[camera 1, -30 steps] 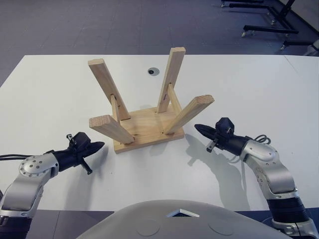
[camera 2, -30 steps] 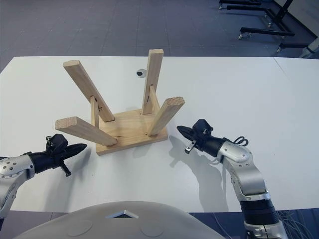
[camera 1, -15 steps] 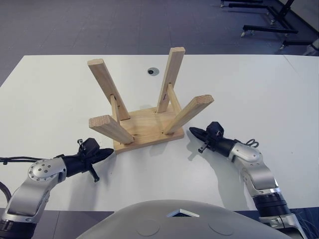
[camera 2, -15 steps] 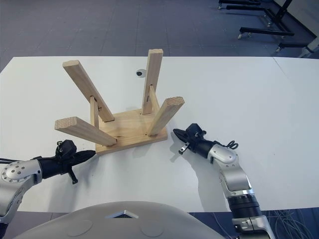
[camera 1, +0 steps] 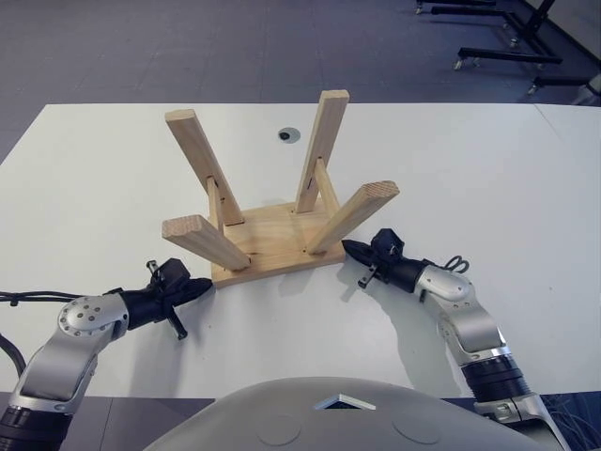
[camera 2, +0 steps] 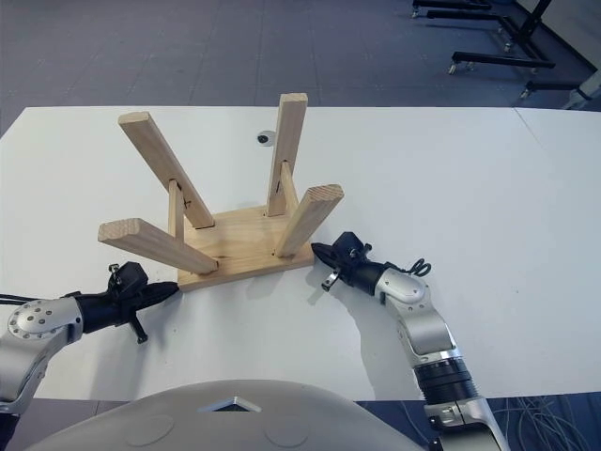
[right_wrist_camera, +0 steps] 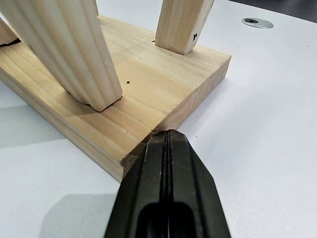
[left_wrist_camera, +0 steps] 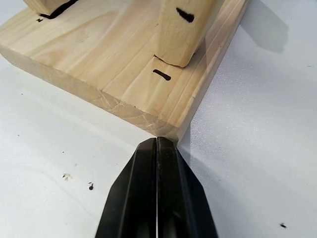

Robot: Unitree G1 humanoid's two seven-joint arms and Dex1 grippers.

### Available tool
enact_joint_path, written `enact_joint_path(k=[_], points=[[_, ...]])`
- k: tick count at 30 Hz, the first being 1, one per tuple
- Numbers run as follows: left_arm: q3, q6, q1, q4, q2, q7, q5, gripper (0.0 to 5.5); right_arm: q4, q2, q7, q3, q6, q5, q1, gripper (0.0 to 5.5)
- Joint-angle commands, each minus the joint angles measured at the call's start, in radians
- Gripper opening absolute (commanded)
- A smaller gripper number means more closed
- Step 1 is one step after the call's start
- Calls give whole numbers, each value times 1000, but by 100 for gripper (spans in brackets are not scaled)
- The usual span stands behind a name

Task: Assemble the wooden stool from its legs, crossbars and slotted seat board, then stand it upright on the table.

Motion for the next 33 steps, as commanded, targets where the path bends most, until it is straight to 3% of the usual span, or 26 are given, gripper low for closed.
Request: enact_joint_path(k=[1, 13, 33], points=[[-35, -17, 4, 11, -7, -14, 10, 3, -39, -29, 39, 16, 29, 6, 32, 0], [-15, -31, -16, -61, -4, -88, -100, 3, -205, -75, 70, 42, 111, 33, 33, 0], [123, 92, -42, -147, 10, -125, -287, 3, -325, -208, 127, -94, 184, 88, 11, 0]])
